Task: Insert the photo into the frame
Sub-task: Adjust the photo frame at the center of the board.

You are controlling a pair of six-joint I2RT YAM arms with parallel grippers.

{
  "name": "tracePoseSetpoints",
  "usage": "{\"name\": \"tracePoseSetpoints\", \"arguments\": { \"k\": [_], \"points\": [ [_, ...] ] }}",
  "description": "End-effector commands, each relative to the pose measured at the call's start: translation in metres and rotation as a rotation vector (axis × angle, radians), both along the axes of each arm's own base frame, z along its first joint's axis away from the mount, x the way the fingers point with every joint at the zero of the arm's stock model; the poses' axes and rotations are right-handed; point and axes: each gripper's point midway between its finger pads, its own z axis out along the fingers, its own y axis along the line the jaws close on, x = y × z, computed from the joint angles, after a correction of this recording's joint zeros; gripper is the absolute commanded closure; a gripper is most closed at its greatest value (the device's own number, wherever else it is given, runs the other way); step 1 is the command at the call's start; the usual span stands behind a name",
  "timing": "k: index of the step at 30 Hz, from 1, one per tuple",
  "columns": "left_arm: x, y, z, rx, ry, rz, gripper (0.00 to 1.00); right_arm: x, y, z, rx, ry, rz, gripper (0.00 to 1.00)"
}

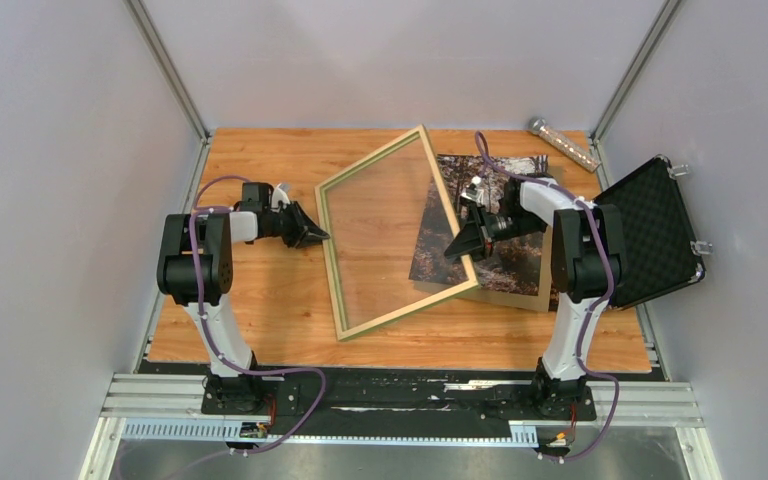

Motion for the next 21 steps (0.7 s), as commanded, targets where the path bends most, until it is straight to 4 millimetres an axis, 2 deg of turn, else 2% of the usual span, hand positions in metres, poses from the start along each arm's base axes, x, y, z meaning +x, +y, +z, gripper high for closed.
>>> {"name": "tracePoseSetpoints", "arguments": {
  "k": [1, 4, 7, 11, 14, 18, 21],
  "points": [
    [0.010, 0.019, -0.021, 0.122, -0.046, 0.037, 1.00, 0.009, 0.027, 0.068, 0.284, -0.276, -0.053, 0.91],
    [0.013, 0.019, -0.017, 0.128, -0.073, 0.018, 1.00, 0.003, 0.035, 0.074, 0.307, -0.288, -0.031, 0.90],
    [0.016, 0.019, -0.014, 0.137, -0.094, 0.003, 1.00, 0.004, 0.037, 0.078, 0.320, -0.300, -0.029, 0.83],
    [0.016, 0.021, -0.013, 0.153, -0.108, -0.010, 1.00, 0.004, 0.036, 0.077, 0.319, -0.316, -0.028, 0.67],
    [0.015, 0.022, -0.014, 0.165, -0.106, -0.013, 1.00, 0.008, 0.031, 0.073, 0.296, -0.312, -0.038, 0.58],
    [0.014, 0.024, -0.016, 0.177, -0.100, -0.016, 1.00, 0.018, 0.017, 0.070, 0.273, -0.303, -0.080, 0.52],
    [0.015, 0.024, -0.016, 0.180, -0.101, -0.017, 1.00, 0.019, 0.012, 0.071, 0.276, -0.298, -0.102, 0.51]
  ]
}}
